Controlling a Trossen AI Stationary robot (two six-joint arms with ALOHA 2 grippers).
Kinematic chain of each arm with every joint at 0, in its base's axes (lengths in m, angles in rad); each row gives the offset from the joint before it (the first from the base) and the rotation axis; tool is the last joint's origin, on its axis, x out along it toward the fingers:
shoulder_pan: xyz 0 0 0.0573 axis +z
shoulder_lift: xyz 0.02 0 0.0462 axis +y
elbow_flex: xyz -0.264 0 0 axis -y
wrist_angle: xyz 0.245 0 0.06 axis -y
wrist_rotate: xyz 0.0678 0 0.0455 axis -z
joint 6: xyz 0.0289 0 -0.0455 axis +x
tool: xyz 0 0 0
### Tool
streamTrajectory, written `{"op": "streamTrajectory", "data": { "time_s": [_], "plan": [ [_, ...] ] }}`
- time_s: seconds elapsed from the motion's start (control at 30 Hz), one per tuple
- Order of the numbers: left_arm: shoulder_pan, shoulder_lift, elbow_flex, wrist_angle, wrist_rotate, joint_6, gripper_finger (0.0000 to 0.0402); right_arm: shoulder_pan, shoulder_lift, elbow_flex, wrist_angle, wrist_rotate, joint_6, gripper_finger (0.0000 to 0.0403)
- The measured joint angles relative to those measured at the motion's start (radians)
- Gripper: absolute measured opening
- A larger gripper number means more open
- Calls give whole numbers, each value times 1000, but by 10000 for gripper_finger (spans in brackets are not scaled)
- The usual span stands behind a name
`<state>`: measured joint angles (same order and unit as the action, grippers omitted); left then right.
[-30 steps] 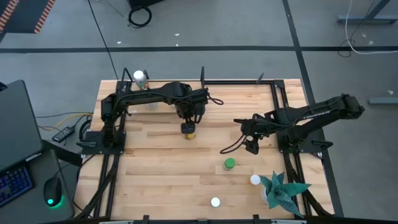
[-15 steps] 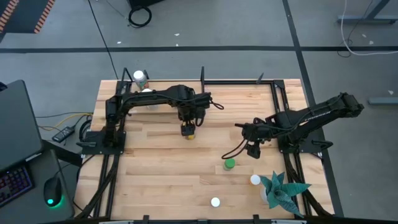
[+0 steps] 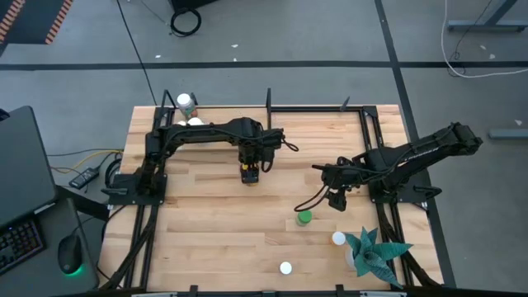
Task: Pick and place medicine bottles onto shelf by color
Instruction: Put the yellow pill bottle on the shelf
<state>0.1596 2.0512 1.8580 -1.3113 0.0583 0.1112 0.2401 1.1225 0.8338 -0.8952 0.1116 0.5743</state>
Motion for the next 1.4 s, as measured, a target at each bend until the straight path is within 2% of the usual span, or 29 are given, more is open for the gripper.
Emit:
{"op": "streamTrajectory", "data": {
  "time_s": [0.13, 0.3, 0.53, 0.73, 0.93, 1.4],
  "plan": [
    [-2, 2, 0, -22, -42, 1, 271, 0, 0, 0, -8, 0, 0, 313],
    [-2, 3, 1, -34, -58, 4, 218, 0, 0, 0, -13, 0, 0, 313],
    [-6, -7, 42, -111, -57, -10, 218, 0, 0, 0, -16, 1, 0, 313],
    [14, -32, 203, -268, -73, -21, 218, 0, 0, 0, -17, 18, -5, 313],
    [67, -79, 343, -264, -105, -29, 218, 1, 0, 0, -17, 19, -6, 313],
    [243, -164, 378, -260, -147, 41, 218, 3, 0, 0, -17, 18, -19, 313]
  ]
}}
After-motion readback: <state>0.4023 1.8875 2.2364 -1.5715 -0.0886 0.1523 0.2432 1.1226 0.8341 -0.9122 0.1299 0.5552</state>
